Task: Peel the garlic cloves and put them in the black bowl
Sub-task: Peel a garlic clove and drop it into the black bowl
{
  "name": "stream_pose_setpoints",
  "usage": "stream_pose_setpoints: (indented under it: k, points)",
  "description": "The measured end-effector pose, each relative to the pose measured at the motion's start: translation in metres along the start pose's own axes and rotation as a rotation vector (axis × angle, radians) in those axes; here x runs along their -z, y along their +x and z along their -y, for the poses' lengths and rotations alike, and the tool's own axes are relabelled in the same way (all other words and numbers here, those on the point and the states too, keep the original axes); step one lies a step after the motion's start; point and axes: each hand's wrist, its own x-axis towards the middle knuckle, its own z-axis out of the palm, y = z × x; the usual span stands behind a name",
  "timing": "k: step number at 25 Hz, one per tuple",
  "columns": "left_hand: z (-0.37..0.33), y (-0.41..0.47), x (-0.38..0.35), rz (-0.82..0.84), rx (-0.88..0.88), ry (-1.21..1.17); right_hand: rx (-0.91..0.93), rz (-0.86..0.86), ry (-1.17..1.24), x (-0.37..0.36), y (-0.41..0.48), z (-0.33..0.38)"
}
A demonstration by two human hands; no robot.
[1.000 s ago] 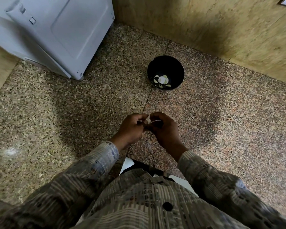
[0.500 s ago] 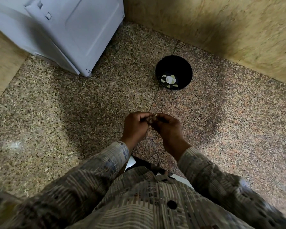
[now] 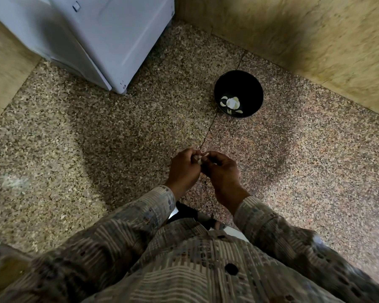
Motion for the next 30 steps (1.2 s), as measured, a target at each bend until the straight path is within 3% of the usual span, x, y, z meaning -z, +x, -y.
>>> stream_pose_setpoints:
  k: [4,8,14,20,25,28,30]
  points:
    - [0.002,0.009,0.000,0.012,0.271,-0.348,0.072,0.025,-0.160,-0.006,-0.001,-0.006]
    - [0.014,0.016,0.015,0.148,0.376,-0.574,-0.011,0.097,-0.100,-0.006,0.006,0.002]
    - [0.030,0.030,0.034,0.247,0.244,-0.466,-0.092,0.133,-0.131,-0.014,0.011,0.019]
    - [0.035,0.029,0.027,0.120,0.036,-0.178,-0.083,0.033,-0.152,-0.021,0.012,0.018]
    - [0.022,0.032,0.025,-0.067,0.388,-0.684,-0.076,-0.006,-0.187,-0.025,0.019,0.013]
    - [0.024,0.031,0.038,-0.048,0.453,-0.826,-0.113,-0.093,-0.245,-0.026,0.031,0.023]
    - [0.028,0.029,0.046,0.013,0.466,-0.870,-0.108,-0.059,-0.264,-0.028,0.036,0.030]
